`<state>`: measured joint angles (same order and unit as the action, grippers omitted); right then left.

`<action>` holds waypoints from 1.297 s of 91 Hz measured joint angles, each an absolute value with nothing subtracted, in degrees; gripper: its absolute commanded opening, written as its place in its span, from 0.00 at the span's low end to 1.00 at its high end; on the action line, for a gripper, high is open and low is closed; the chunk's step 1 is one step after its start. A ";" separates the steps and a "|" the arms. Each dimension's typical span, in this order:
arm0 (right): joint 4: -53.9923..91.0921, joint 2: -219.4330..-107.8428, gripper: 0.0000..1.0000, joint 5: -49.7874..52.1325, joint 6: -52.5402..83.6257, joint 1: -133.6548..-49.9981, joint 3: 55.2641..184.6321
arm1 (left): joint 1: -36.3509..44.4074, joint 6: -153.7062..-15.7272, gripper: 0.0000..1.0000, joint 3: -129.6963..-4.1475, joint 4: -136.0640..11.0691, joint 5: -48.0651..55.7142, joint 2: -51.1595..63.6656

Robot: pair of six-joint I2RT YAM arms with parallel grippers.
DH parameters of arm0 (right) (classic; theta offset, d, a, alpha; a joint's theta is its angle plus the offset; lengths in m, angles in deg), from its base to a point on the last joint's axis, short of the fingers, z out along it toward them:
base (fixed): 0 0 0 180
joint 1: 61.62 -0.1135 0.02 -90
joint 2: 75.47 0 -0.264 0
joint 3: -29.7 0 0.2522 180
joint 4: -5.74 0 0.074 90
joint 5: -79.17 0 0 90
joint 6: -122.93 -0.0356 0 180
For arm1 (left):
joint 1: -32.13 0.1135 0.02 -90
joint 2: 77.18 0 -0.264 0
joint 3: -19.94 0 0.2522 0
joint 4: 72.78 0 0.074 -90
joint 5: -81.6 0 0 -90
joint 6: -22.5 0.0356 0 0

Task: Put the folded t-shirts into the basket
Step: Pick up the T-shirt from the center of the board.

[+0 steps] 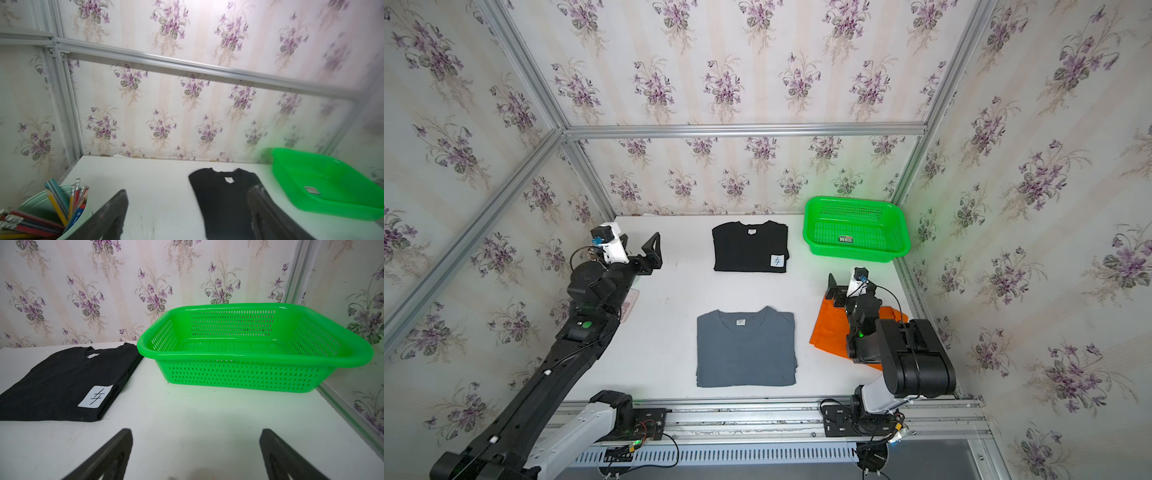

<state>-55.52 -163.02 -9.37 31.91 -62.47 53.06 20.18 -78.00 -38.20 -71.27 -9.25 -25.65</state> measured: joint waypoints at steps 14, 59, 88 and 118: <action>-59.22 -152.57 1.00 -12.98 31.21 -62.47 45.52 | 20.12 -84.34 0.92 -47.14 -57.98 -3.17 -26.13; -14.65 -116.82 1.00 -6.25 19.93 -62.42 69.33 | 16.77 -88.75 0.92 -60.51 -39.79 4.41 -18.54; -4.81 -134.89 0.91 -7.06 7.13 -63.14 76.41 | 4.64 -72.86 0.92 -72.23 -20.34 0.83 1.74; 10.97 -157.86 0.88 -5.83 10.60 -77.09 94.37 | 4.29 -70.65 0.92 -70.55 -14.96 -4.74 6.33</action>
<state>10.97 -157.86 -5.83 10.60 -77.09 94.37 4.29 -70.65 -70.55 -14.96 -4.74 6.33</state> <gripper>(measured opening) 0.879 0.918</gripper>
